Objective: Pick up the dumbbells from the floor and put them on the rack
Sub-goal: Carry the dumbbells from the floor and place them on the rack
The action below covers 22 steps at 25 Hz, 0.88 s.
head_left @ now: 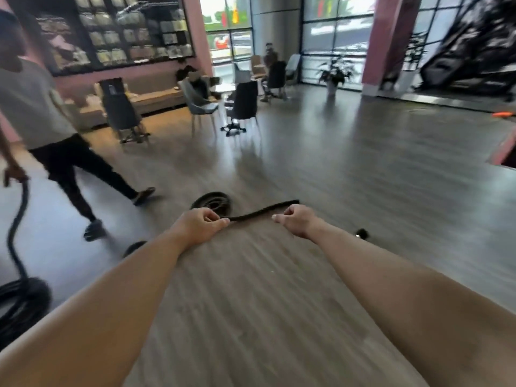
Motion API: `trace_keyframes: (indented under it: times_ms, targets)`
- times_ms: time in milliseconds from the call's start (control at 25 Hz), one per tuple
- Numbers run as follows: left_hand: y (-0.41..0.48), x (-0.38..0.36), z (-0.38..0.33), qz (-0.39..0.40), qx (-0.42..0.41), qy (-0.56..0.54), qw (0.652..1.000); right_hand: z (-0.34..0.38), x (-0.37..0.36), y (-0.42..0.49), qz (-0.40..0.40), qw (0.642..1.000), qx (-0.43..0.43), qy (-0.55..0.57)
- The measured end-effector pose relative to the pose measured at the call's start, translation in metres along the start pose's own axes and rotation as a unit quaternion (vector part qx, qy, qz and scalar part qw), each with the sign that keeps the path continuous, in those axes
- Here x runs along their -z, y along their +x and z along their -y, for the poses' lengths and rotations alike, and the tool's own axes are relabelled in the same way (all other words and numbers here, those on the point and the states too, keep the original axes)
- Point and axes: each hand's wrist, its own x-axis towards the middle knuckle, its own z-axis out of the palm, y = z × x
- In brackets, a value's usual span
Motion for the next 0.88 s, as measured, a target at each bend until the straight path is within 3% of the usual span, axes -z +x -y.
trace_keyframes:
  times_ms: [400,680,880]
  targets:
    - [0.178,-0.097,-0.063,0.144,-0.107,0.046,0.983,-0.083,0.074,0.074,-0.103,0.975,-0.195,0.027]
    - [0.249,-0.195,-0.127,0.211,-0.171,0.039,0.961,-0.111,0.124,0.104,-0.169,0.958,-0.226,0.057]
    - [0.306,-0.259,-0.198,0.214,-0.168,0.054,0.961,-0.182,0.210,0.136,-0.191,0.952,-0.233,0.049]
